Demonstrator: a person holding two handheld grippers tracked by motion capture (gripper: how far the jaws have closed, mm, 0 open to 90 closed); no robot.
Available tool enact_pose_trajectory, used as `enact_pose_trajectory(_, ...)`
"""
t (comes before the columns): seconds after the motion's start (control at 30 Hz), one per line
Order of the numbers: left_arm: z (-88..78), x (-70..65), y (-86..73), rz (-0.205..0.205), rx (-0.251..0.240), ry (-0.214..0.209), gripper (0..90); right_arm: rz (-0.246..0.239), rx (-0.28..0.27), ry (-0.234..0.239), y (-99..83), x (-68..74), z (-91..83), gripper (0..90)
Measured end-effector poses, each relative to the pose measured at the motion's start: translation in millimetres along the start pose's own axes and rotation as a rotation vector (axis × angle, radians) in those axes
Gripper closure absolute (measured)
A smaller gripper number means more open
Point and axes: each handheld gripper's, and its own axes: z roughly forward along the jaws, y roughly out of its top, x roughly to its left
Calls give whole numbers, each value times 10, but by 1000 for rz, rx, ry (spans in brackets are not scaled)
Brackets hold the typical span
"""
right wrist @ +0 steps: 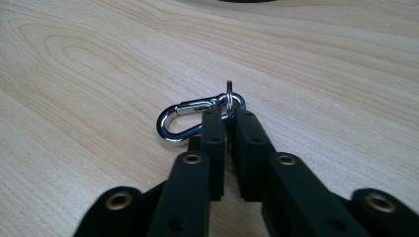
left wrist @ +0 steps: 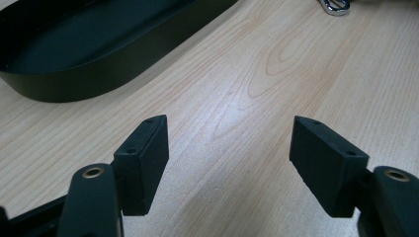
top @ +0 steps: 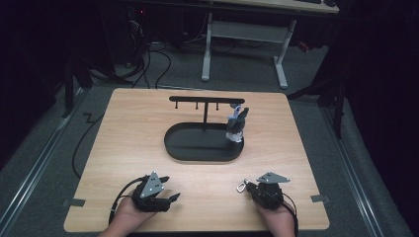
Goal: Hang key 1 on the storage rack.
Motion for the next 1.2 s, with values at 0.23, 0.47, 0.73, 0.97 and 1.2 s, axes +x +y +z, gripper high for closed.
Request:
enact_pose_trajectory(0.23, -10, 21, -3, -9, -4, -3, 323, 4, 76, 24, 62, 3, -41, 681)
enact_pose_trajectory(0.47, -20, 37, 8, -6, -9, -3, 323, -13, 182, 52, 170, -39, -138, 627)
enact_pose_trajectory(0.73, -5, 30, 3, -4, -3, -6, 323, -43, 282, 84, 320, -124, -136, 666)
enact_pose_trajectory(0.97, -22, 30, 1, -11, -5, -5, 324, -105, 372, 104, 530, -94, -106, 696)
enact_pose_trajectory(1.2, -17, 28, -1, -8, -7, -4, 324, -90, 451, 107, 663, -137, -21, 769)
